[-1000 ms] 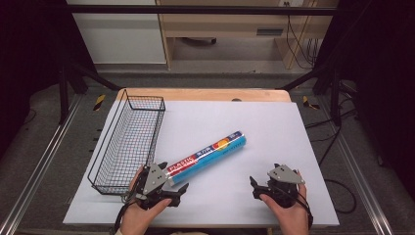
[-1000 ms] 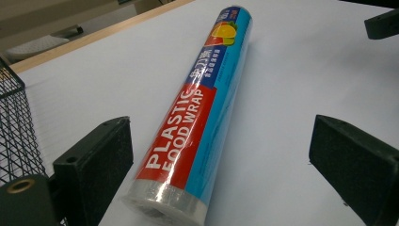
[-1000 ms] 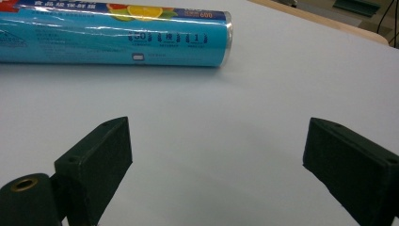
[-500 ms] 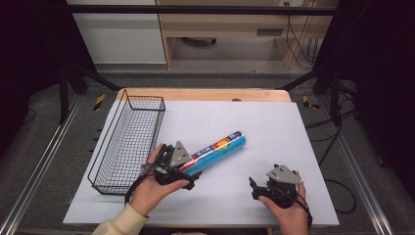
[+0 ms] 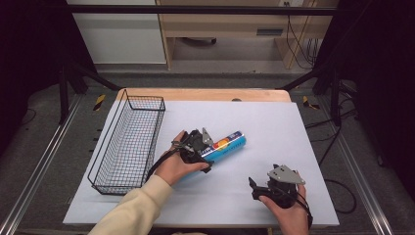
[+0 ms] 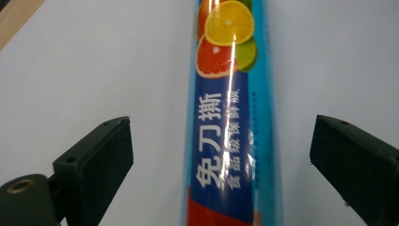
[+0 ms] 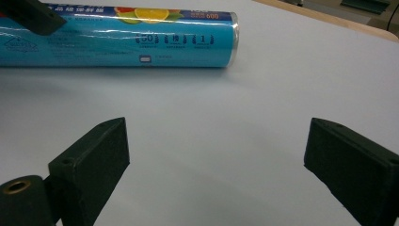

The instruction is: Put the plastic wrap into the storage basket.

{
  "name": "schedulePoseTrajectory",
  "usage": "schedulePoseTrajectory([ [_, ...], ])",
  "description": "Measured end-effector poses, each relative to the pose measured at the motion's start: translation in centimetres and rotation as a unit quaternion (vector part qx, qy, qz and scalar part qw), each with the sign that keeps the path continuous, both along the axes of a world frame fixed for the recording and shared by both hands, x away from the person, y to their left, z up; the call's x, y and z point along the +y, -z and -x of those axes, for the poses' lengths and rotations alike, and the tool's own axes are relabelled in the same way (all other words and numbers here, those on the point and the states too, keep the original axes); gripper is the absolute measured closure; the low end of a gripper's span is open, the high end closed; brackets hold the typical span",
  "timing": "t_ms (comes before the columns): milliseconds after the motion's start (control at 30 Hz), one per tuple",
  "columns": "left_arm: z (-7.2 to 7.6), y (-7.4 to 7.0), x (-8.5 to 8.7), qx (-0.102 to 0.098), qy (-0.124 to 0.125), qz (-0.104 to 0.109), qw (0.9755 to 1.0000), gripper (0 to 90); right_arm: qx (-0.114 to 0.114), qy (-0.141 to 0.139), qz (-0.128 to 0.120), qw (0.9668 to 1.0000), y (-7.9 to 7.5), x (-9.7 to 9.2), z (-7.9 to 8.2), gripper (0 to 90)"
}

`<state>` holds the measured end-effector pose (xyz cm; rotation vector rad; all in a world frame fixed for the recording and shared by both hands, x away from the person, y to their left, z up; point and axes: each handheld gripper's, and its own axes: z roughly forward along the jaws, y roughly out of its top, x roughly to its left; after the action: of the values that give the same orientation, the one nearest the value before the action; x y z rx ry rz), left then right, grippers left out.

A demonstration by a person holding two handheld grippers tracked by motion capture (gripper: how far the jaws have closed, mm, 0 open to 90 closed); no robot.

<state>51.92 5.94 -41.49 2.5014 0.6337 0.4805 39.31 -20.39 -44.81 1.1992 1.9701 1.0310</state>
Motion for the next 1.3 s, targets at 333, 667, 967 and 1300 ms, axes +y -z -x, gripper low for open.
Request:
schedulePoseTrajectory([
  [333, -1.7, 1.8, -1.0, 0.038, 0.012, -0.031, 0.9987, 8.9, 0.0, -0.002, 0.001, 1.0, 0.1, 0.0, 0.0, 7.5],
  [667, -2.5, 3.1, -1.8, 0.063, 0.015, -0.052, 0.9965, 12.5, 0.003, -0.003, 0.0, 1.0, 0.1, 0.1, -0.1, 7.6],
  [967, -3.3, 2.8, -2.4, 0.087, 0.018, -0.04, 0.9952, 20.9, 0.003, -0.004, 0.001, 1.0, 0.1, 0.0, 0.0, 7.7],
  [1300, -3.6, 3.2, -2.4, 0.104, 0.016, -0.043, 0.9935, 22.4, 0.005, -0.005, 0.0, 1.0, 0.1, 0.0, 0.0, 7.8],
])
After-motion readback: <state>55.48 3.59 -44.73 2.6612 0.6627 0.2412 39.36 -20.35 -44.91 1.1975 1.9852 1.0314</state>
